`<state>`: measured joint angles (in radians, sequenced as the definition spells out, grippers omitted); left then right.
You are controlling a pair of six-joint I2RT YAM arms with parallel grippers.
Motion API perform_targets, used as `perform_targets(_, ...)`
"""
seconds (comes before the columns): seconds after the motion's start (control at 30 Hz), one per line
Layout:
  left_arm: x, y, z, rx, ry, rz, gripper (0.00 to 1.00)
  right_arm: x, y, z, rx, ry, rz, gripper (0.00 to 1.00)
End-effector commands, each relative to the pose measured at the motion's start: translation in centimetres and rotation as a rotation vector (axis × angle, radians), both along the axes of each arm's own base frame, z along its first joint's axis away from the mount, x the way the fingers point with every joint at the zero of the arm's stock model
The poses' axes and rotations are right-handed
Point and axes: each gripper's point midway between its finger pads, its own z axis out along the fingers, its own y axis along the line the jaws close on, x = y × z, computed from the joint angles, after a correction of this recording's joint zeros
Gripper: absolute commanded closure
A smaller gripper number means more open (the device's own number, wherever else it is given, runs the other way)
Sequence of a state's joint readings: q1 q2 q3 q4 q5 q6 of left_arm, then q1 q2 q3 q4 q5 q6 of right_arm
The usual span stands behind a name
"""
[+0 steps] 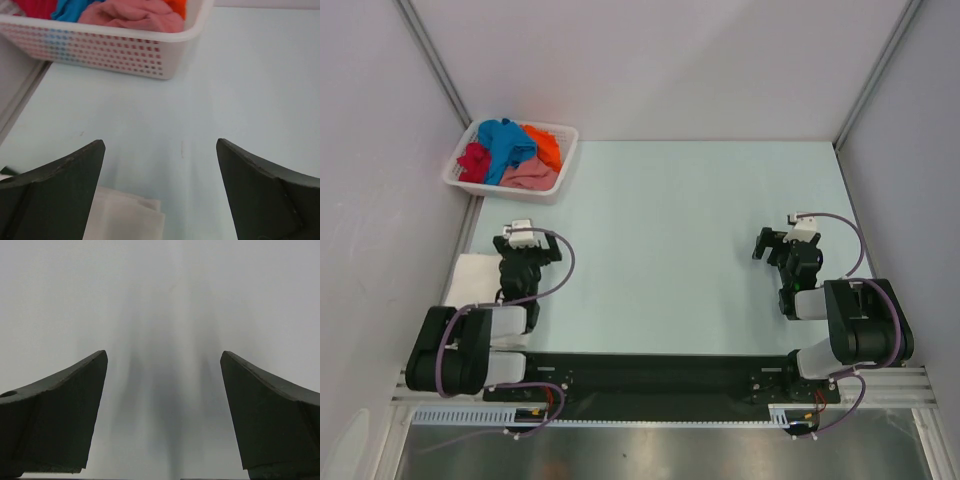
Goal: Fold and stack the t-shirts
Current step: Grab the tshirt from the pile
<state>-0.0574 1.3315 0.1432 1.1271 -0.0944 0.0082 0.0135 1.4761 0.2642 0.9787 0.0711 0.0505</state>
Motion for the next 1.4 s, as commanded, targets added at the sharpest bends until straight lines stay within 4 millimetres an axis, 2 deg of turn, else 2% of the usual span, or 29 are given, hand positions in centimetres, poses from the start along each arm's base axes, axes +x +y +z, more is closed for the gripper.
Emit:
perform_targets(0.0,1.2,4.0,4.1,-0.077,-0.059,0.266,0.00,1.1,-0.4,2.3,-0.025,-0.083,-0.008,0.00)
perform_targets(0.03,2.0,5.0,4.0,-0.084,0.038,0.349,0.00,1.1,-0.4,2.2,-0.026,-0.081,-0.008,0.00)
perform_targets(0.07,1.7,7.1,4.6,-0.089,0.060,0.492,0.00,1.1,-0.4,2.3,-0.024,-0.083,-0.007,0.00)
perform_targets(0.13,2.5,7.7,3.5,-0.063,0.191,0.522,0.00,1.1,-0.4,2.3,-0.024,-0.083,-0.007,0.00)
perform_targets(0.17,4.4,7.4,5.8,-0.072,0.159,0.501,0.00,1.0,-0.1,2.2,-0.032,-0.079,0.009,0.00)
perform_targets(0.23,5.8,7.3,6.6,-0.101,0.167,0.504,0.00,1.1,0.0,2.3,-0.027,-0.084,0.019,0.00)
perform_targets(0.27,7.3,7.5,9.3,-0.136,0.115,0.513,0.00,1.2,0.1,2.3,-0.023,-0.085,0.023,0.00)
perform_targets(0.3,8.3,7.3,10.3,-0.179,0.098,0.505,0.00,1.2,-0.2,2.4,-0.025,-0.086,0.005,0.00)
perform_targets(0.33,10.2,7.4,12.1,-0.195,0.092,0.505,0.00,1.2,-0.3,2.5,-0.033,-0.081,-0.017,0.00)
perform_targets(0.37,11.2,7.3,13.1,-0.203,0.093,0.504,0.00,1.1,0.2,3.3,-0.042,-0.099,-0.018,0.00)
perform_targets(0.4,13.2,7.4,14.5,-0.196,0.118,0.519,0.00,1.0,0.1,4.0,-0.068,-0.092,-0.055,0.00)
perform_targets(0.43,12.9,7.8,11.5,-0.170,0.211,0.551,0.00,1.1,0.1,3.4,-0.073,-0.049,-0.054,0.00)
perform_targets(0.47,14.9,8.0,15.5,-0.183,0.169,0.566,0.00,1.1,0.0,4.7,-0.078,-0.049,-0.076,0.00)
perform_targets(0.5,15.7,8.2,15.8,-0.164,0.201,0.575,0.00,2.2,0.1,7.1,-0.033,-0.070,-0.130,0.00)
perform_targets(0.53,17.5,8.1,16.1,-0.151,0.254,0.555,0.00,1.5,0.0,5.6,-0.013,0.042,-0.159,0.00)
perform_targets(0.6,19.0,7.2,16.8,-0.136,0.263,0.471,0.00,1.8,0.4,6.9,0.063,0.084,-0.184,0.00)
perform_targets(0.67,20.8,6.8,16.9,-0.146,0.267,0.445,0.00,2.1,1.5,7.7,0.108,0.156,-0.161,0.00)
perform_targets(0.73,21.4,8.8,15.5,-0.182,0.310,0.464,0.00,1.9,3.1,8.4,0.127,0.208,-0.093,0.00)
perform_targets(0.77,22.2,8.9,16.2,-0.195,0.297,0.449,0.00,1.6,3.6,8.6,0.128,0.217,-0.073,0.00)
perform_targets(0.8,22.8,9.2,13.8,-0.191,0.357,0.456,0.02,1.4,4.2,9.0,0.134,0.212,-0.051,0.00)
perform_targets(0.83,23.2,9.7,13.5,-0.192,0.364,0.454,0.04,0.6,4.5,9.6,0.135,0.209,-0.034,0.00)
perform_targets(0.87,24.1,9.4,14.1,-0.204,0.355,0.415,0.08,0.0,4.7,9.7,0.143,0.205,-0.022,0.00)
perform_targets(0.9,24.6,9.3,12.5,-0.195,0.395,0.399,0.11,-0.3,5.1,10.1,0.156,0.196,0.000,0.01)
perform_targets(0.93,24.9,9.6,11.9,-0.196,0.408,0.401,0.13,-1.0,5.0,11.0,0.162,0.173,0.000,0.01)
perform_targets(0.97,25.3,9.8,12.5,-0.203,0.394,0.404,0.18,-1.5,4.9,10.9,0.163,0.178,-0.004,0.01)
perform_targets(1.03,26.0,10.0,11.2,-0.236,0.409,0.386,0.19,-2.4,4.2,11.2,0.148,0.182,-0.028,0.01)
perform_targets(1.1,26.5,10.0,9.9,-0.271,0.427,0.376,0.16,-3.1,3.7,12.0,0.136,0.168,-0.043,0.01)
perform_targets(1.17,26.9,10.5,9.5,-0.294,0.426,0.376,0.09,-3.4,3.3,12.8,0.132,0.149,-0.053,0.01)
perform_targets(1.37,27.8,10.8,7.6,-0.340,0.445,0.362,0.09,-3.9,3.2,13.1,0.144,0.154,-0.064,0.01)
